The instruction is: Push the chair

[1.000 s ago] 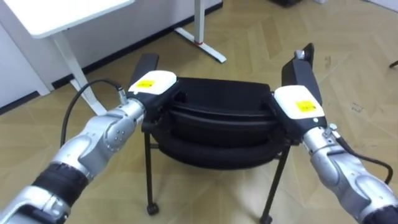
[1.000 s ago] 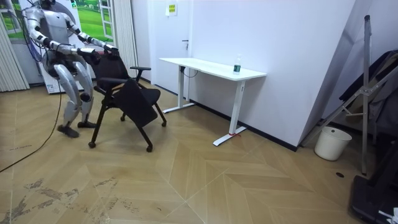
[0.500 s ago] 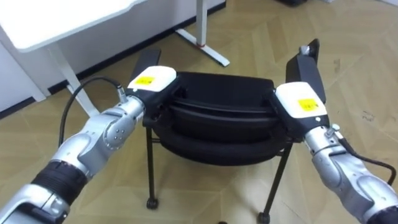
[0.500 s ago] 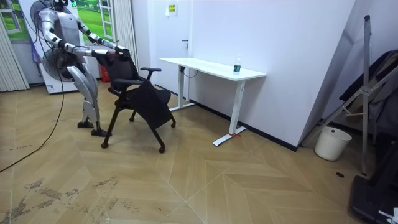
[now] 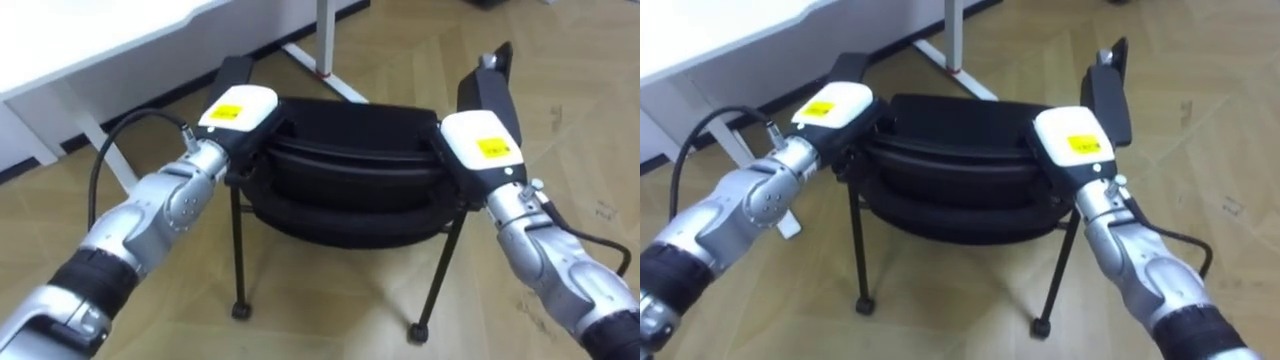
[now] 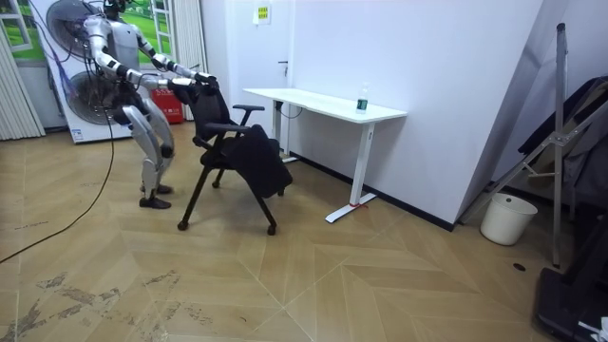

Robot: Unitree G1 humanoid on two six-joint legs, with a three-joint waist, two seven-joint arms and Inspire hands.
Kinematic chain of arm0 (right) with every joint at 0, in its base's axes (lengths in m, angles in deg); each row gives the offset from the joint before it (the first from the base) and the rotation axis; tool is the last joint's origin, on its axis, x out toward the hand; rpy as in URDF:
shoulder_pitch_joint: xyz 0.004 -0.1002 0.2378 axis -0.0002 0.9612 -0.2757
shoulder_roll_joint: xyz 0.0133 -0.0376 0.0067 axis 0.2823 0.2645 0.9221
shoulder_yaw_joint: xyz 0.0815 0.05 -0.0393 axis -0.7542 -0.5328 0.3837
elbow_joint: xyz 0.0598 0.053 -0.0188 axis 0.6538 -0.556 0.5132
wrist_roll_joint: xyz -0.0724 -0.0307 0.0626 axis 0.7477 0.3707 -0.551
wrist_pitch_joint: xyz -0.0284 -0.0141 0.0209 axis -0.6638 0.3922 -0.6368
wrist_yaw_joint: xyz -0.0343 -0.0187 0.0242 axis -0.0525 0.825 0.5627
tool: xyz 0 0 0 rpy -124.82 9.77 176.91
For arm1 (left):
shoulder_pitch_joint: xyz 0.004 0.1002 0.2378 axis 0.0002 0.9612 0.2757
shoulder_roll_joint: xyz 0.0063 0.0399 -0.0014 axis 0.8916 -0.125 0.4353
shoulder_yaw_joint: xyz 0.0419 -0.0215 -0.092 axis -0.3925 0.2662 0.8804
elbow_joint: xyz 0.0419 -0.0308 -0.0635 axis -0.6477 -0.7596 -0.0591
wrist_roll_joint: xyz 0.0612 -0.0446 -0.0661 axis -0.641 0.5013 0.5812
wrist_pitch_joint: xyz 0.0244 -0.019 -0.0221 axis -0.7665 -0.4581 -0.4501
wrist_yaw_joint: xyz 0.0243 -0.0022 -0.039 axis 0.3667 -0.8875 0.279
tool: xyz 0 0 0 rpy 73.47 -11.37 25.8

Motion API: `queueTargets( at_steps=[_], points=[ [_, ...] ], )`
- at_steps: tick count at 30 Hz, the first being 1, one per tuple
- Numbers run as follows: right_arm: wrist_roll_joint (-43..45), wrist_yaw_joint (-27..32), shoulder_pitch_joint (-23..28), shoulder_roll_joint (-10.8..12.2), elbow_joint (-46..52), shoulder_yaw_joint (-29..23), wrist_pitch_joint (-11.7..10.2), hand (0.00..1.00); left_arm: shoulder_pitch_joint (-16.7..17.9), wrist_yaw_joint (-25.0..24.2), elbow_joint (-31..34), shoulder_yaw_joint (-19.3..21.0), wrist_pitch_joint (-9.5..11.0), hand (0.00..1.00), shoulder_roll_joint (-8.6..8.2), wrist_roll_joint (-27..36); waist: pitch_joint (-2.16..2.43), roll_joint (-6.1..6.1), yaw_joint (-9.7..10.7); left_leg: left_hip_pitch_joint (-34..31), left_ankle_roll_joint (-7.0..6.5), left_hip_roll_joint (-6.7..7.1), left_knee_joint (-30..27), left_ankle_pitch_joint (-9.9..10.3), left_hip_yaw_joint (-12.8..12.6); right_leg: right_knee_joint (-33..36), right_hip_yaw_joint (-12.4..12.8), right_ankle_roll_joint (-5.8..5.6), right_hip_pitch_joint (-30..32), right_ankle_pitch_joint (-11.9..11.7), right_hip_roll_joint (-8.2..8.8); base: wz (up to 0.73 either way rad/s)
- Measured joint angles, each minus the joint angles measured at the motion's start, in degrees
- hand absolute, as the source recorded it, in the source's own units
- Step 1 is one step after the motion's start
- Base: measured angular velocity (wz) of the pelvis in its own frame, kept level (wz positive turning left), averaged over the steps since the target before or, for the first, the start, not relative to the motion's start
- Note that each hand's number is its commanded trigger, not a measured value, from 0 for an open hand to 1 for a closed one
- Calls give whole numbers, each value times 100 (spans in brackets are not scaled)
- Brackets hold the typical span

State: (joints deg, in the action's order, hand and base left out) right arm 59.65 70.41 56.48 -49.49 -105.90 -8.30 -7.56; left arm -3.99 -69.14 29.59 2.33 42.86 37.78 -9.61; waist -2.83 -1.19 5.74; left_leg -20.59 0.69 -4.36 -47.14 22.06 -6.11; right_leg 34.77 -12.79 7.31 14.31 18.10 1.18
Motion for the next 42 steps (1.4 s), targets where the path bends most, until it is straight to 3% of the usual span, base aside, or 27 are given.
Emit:
queueTargets(
  at_steps=[1, 2, 3, 4, 5, 7, 10, 16, 18, 19, 22, 24, 27, 28, 29, 30, 31, 32, 33, 34, 35, 36, 37, 38, 39, 40, 42],
  points=[
    [3, 6, 34, 1, -7, -4, -3, 100, 7, 2, -15, -18, 18, 100, -8, -7, -17, -30, -54, -226, 18, 9, 559, -205, -1, -1, 48, -24, -117, 78, 1, -28],
    [3, 34, 87, -16, 17, -6, -7, 100, 37, 37, -11, -19, 40, 100, -31, -68, -18, -41, -103, -378, -41, 20, 1211, -641, -27, 12, 97, -66, -204, 165, 0, -27],
    [4, 39, 110, -10, 21, -6, -3, 100, 71, 73, -9, -19, 53, 100, -34, -108, -15, -60, -143, -420, -49, 20, 1414, -878, -50, 9, 154, -99, -256, 194, 0, -26],
    [-1, 42, 151, -19, 48, -3, -7, 100, 113, 125, -8, -18, 106, 100, -25, -115, 10, -51, -159, -408, -64, 32, 1780, -1331, -43, -23, 216, -180, -353, 243, 0, -21],
    [-6, 62, 158, -36, 93, -4, -2, 100, 110, 134, 25, -10, 127, 100, 3, -105, 34, -27, -128, -347, -194, 71, 1947, -1709, -53, -37, 253, -247, -400, 297, 4, -13],
    [5, 136, 131, -36, 146, -10, 26, 100, 92, 184, 55, 28, 134, 100, 26, -107, 44, -20, -134, -274, -284, 126, 1955, -1827, -115, -89, 330, -345, -425, 354, 41, -16],
    [50, 180, 109, -39, 324, -8, 193, 100, -36, 180, 49, 87, 142, 100, 44, -103, 68, -38, -163, -268, -398, 221, 1831, -1651, -252, -142, 438, -476, -444, 451, 166, -14],
    [157, 271, 98, -3, 354, 3, 358, 100, -41, 134, 55, 155, 124, 100, -12, -161, 85, -125, -257, -61, -454, 470, 1782, -1282, -310, -297, 452, -657, -794, 611, 394, -5],
    [147, 274, 91, 2, 379, 76, 448, 100, 44, 189, 51, 159, 125, 100, -32, -170, 90, -177, -329, 0, -465, 532, 1764, -1181, -307, -166, 335, -729, -837, 666, 481, -9],
    [160, 265, 90, 8, 370, 130, 513, 100, 135, 225, 44, 246, 125, 100, -100, -262, 95, -187, -462, 76, -453, 557, 1708, -1084, -302, 46, 171, -763, -827, 651, 561, -23],
    [213, 180, 101, 156, 411, 239, 644, 100, 487, 360, 169, 548, 140, 100, -191, -476, 102, -209, -505, 201, -419, 644, 1578, -924, -123, 629, -263, -860, -826, 590, 773, 11],
    [208, 146, 99, 219, 425, 275, 719, 100, 457, 360, 188, 608, 127, 100, -195, -539, 112, -227, -614, 229, -404, 664, 1560, -887, -37, 764, -326, -866, -826, 549, 784, 29],
    [199, 132, 74, 311, 421, 331, 831, 100, 458, 383, 176, 657, 106, 100, -195, -592, 113, -234, -740, 243, -382, 693, 1555, -875, 181, 976, -492, -790, -824, 343, 738, 49],
    [195, 93, 73, 314, 420, 357, 862, 100, 465, 379, 171, 662, 90, 100, -207, -647, 113, -233, -800, 304, -374, 697, 1596, -874, 331, 1163, -520, -786, -790, 163, 705, 54],
    [192, 78, 70, 301, 366, 400, 877, 100, 496, 382, 154, 664, 87, 100, -226, -719, 113, -209, -900, 402, -303, 699, 1650, -903, 713, 1455, -381, -723, -580, -173, 587, 49],
    [192, 84, 70, 348, 295, 400, 865, 100, 527, 409, 155, 684, 81, 100, -239, -762, 118, -192, -948, 439, -258, 660, 1680, -931, 988, 1528, -218, -650, -458, -148, 461, 31],
    [210, 82, 14, 504, 190, 405, 866, 100, 575, 471, 172, 735, 118, 100, -183, -789, 128, -163, -1005, 472, -150, 637, 1832, -1000, 1389, 1189, 222, -616, -208, 169, 100, 46],
    [222, 101, -97, 593, 118, 461, 877, 100, 569, 477, 137, 814, 134, 100, -140, -789, 127, -92, -1027, 466, -68, 609, 1954, -1091, 1644, 584, 545, -601, 62, 193, -172, 59],
    [226, 88, -155, 598, 106, 502, 865, 100, 566, 484, 130, 824, 93, 100, -136, -789, 132, -91, -1026, 466, -36, 629, 2017, -1131, 1750, 220, 698, -582, 180, 141, -232, 87],
    [248, 36, -255, 612, 86, 547, 813, 100, 606, 518, 142, 888, 5, 100, -145, -788, 137, -143, -1027, 463, 22, 738, 2063, -1169, 1926, -449, 1049, -614, 423, -99, -221, 105],
    [254, 8, -294, 636, 71, 553, 799, 100, 641, 551, 142, 915, -74, 100, -148, -784, 137, -174, -993, 426, 85, 862, 1967, -1130, 2113, -471, 1104, -694, 539, -513, -114, 113],
    [259, -16, -296, 636, 73, 556, 802, 100, 666, 553, 142, 916, -105, 100, -170, -776, 143, -203, -990, 407, 129, 960, 1925, -1077, 2155, -433, 910, -505, 489, -700, -20, 124],
    [261, -85, -282, 623, 71, 555, 808, 100, 707, 557, 138, 904, -130, 100, -232, -777, 160, -173, -985, 427, 103, 943, 1769, -1035, 2159, -416, 450, -373, 369, -571, 114, 129],
    [251, -151, -272, 563, 71, 555, 810, 100, 705, 559, 147, 848, -131, 100, -251, -777, 154, -163, -949, 430, 87, 874, 1708, -1033, 1990, -486, 85, -286, 217, -508, 164, 134],
    [246, -184, -266, 505, 71, 557, 806, 100, 696, 569, 146, 813, -139, 100, -259, -777, 152, -166, -938, 443, 85, 824, 1729, -1032, 1862, -518, -63, -247, 137, -482, 181, 127],
    [232, -258, -275, 483, 71, 551, 770, 100, 682, 575, 146, 795, -146, 100, -257, -776, 136, -186, -964, 478, 86, 696, 1777, -1029, 1572, -526, -251, -156, 37, -440, 197, 98],
    [256, -296, -276, 475, 72, 546, 765, 100, 708, 572, 142, 796, -171, 100, -268, -776, 136, -183, -1072, 525, 89, 656, 1827, -1034, 1467, -517, -415, -97, -78, -338, 215, 69]
  ],
)
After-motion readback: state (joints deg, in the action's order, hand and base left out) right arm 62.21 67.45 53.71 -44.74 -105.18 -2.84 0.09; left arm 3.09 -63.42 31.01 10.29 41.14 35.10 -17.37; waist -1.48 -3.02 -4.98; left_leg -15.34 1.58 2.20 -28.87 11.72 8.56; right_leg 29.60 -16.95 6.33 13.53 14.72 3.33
